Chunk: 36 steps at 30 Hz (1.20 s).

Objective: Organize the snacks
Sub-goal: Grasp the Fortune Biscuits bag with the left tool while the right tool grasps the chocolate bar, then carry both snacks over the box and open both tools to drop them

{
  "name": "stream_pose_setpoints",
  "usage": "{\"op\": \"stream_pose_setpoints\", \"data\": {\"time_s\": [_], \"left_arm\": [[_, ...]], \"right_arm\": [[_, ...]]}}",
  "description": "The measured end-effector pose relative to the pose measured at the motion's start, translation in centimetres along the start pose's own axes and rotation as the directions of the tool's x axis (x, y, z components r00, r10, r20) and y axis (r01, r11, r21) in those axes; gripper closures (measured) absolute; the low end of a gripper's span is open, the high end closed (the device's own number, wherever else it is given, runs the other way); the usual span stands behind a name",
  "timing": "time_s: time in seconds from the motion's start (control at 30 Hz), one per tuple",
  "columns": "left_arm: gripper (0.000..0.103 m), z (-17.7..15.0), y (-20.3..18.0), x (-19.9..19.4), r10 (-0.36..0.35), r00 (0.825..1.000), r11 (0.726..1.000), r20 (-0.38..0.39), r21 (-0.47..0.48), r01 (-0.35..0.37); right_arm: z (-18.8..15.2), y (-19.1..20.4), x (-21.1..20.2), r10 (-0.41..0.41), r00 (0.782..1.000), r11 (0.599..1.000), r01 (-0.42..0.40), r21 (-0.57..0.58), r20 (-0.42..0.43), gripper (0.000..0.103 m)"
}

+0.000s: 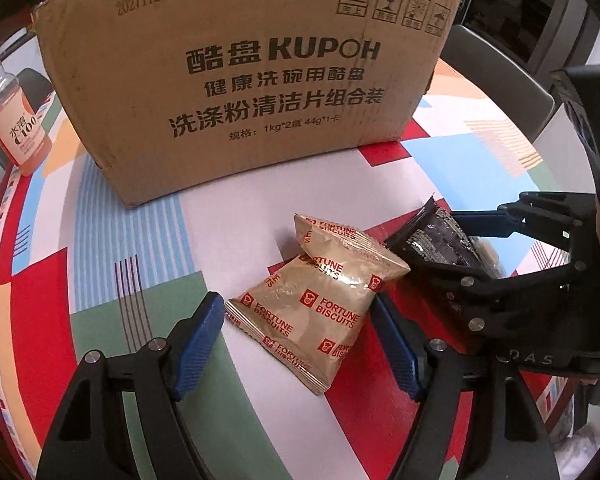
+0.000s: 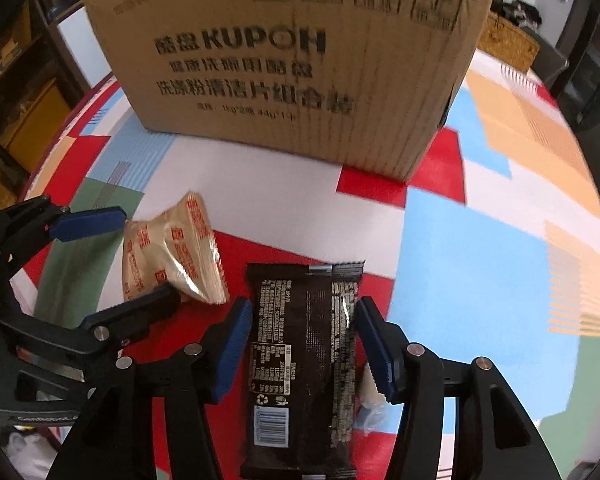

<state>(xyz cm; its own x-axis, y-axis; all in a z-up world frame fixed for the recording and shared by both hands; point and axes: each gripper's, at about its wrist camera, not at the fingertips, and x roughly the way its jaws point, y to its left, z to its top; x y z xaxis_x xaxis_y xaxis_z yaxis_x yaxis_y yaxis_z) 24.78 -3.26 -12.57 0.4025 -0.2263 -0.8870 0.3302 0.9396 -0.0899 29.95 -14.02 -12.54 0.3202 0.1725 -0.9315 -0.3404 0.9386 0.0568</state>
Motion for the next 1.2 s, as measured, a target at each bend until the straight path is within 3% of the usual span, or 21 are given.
{"op": "stream_pose_setpoints", "data": {"time_s": [0.3, 0.77, 1.2], "left_arm": [[0.046, 0.0, 0.6, 0.0, -0.025, 1.0, 0.998, 0.018, -0.049, 0.025], [0.047, 0.1, 0.0, -4.0, -0.006, 0.993, 0.997, 0.117, -0.075, 0.014], [0.047, 1.1, -0.7, -8.9, 0.021, 0.971, 0.998, 0.239, -0.061, -0.006]], "right_arm": [[-0.3, 0.2, -0.1, -0.018, 0.999, 1.0, 0.018, 0.014, 0.03, 0.053], [-1.6, -1.1, -5.1, -0.022, 0.987, 0.997, 0.011, 0.074, 0.161, 0.053], [-1.5, -1.0, -9.0, -0.03, 0.959, 0.994, -0.002, 0.114, 0.283, 0.054]]}}
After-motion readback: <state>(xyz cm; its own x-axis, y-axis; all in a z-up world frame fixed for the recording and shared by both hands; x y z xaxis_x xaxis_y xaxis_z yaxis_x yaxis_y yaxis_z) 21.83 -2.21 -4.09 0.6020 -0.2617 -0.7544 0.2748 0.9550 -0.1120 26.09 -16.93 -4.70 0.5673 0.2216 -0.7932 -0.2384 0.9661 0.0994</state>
